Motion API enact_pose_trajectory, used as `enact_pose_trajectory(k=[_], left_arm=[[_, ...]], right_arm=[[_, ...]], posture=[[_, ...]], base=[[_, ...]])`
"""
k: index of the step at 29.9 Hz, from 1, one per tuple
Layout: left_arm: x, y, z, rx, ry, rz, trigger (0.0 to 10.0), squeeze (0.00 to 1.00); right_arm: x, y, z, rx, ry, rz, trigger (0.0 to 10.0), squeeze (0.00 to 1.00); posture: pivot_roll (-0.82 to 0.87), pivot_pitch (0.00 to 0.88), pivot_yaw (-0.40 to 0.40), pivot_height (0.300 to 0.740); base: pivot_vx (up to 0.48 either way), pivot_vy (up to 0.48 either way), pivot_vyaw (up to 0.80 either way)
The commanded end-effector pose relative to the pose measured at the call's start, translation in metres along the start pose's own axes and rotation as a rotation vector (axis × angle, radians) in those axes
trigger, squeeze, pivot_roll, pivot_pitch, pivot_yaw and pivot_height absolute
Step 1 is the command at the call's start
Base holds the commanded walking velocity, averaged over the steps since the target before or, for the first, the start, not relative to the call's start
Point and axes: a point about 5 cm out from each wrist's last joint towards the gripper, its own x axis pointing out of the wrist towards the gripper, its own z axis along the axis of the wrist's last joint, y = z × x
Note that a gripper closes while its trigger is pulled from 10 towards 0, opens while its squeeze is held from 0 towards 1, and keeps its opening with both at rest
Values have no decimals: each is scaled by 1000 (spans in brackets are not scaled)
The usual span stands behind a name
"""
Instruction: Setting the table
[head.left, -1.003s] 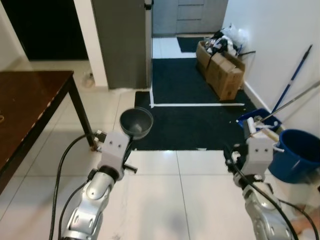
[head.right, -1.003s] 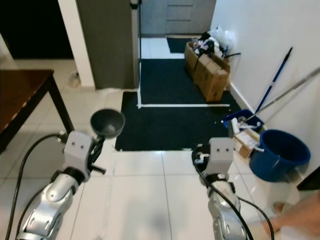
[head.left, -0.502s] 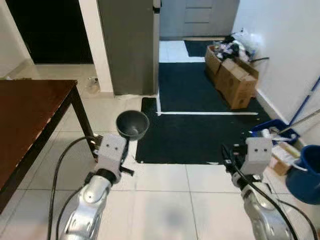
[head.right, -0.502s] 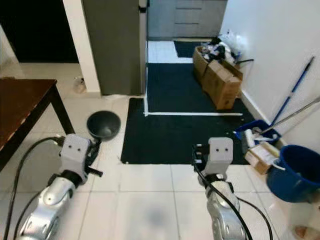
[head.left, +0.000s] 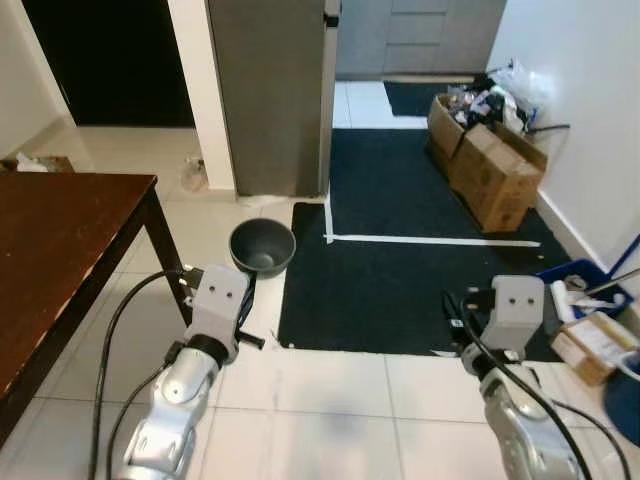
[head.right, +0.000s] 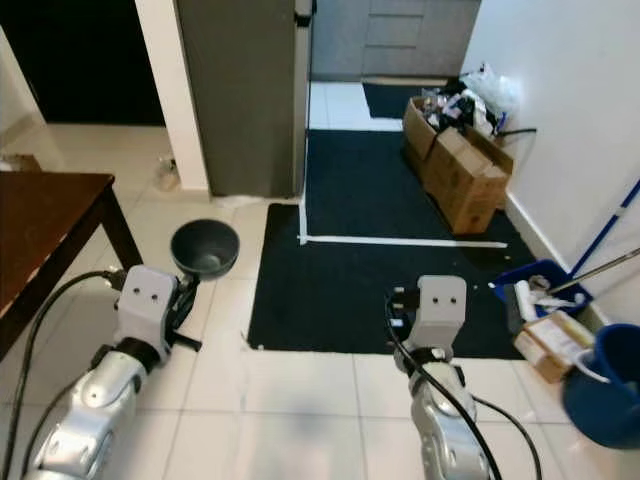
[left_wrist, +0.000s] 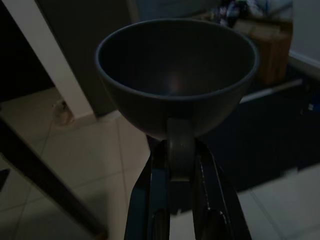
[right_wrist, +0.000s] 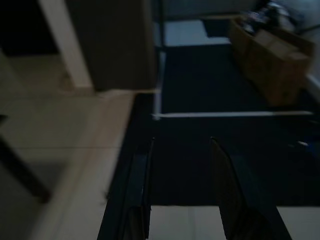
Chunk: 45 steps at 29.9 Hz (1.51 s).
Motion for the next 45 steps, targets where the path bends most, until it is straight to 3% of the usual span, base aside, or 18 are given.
enact_pose_trajectory(k=[1,9,14,19,21,22,25,28,34,45], left_arm=[[-4,4,-7,7,26,9,10000,0],[-4,3,-6,5,24,9,10000,0],[-3,3,-7,-41,55,22,10000,0],[-3,-1,-5,-160,94,16,10000,0],[-6,1,-6,-277,140,28,10000,0],[-8,1,-5,-291,145,21,10000,0],[-10,0,-4,-286,153,12,10000,0],[-16,-3,-2,-194,151,-16,10000,0],[-19,-1,0,-213,181,8,10000,0],[-13,18,7,-129,172,76,10000,0]], right_arm=[[-1,0,-2,3,7,-7,10000,0],[0,-4,1,-12,-8,-33,10000,0],[0,-4,4,-18,-21,-23,10000,0],[0,1,6,-14,-29,11,10000,0],[0,5,8,-9,-42,36,10000,0],[0,6,9,-7,-46,44,10000,0],[0,8,10,-4,-50,56,10000,0],[-2,15,11,19,-65,115,10000,0],[-5,25,16,58,-92,186,10000,0],[-3,16,18,96,-92,138,10000,0]], posture=[[59,85,85,740],[59,83,84,740],[59,83,84,740],[60,84,82,740],[62,85,81,740],[64,86,80,740],[64,86,80,740],[67,87,80,740],[71,89,78,740],[71,92,81,740]], base=[[480,0,0],[480,0,0],[268,0,423],[0,0,800],[0,0,800],[0,0,800],[0,0,800],[0,0,800],[0,0,798],[0,0,796]])
